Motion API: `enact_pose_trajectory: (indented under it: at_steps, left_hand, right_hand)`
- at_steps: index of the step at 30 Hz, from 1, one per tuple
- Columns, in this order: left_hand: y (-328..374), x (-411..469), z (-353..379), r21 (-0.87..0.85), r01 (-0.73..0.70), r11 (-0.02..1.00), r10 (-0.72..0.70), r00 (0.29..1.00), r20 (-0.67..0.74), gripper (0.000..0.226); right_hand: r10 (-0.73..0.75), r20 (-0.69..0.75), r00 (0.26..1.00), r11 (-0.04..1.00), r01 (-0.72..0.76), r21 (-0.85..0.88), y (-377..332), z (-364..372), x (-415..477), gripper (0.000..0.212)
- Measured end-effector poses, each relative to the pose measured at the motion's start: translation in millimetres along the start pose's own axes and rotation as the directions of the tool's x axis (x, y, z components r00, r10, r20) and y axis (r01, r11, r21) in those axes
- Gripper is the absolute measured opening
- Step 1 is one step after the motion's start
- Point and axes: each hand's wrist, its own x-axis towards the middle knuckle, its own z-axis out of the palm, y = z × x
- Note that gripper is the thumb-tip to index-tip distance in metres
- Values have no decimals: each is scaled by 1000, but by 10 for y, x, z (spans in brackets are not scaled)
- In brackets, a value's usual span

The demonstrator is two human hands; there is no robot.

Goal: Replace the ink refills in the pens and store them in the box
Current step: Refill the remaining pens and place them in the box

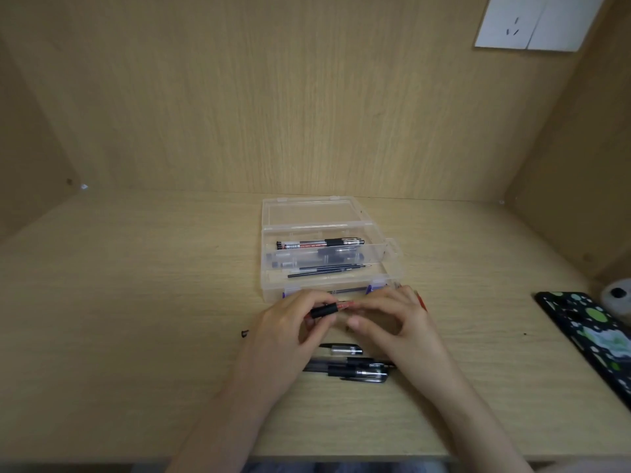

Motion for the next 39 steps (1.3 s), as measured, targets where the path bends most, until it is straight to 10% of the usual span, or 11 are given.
enact_pose_trajectory:
  at_steps: [9, 18, 29, 39]
  left_hand:
    - [45, -4, -14, -71, -12, 997, 16, 998, 63, 19]
    - [62, -13, -22, -68, 18, 998, -15, 999, 46, 18]
    - [66, -2, -48, -18, -19, 1000, 21, 997, 81, 23]
    - [32, -6, -23, 8, 4, 1000, -5, 996, 90, 23]
  right_hand:
    - [64, -14, 998, 916, -53, 398, -160, -71, -12, 12]
    - [367, -236, 900, 562, -12, 827, -134, -389, 145, 10]
    - [437, -272, 857, 892, -452, 8, 218, -548, 302, 15]
    - [202, -306, 930, 950, -262, -170, 88, -469, 309, 15]
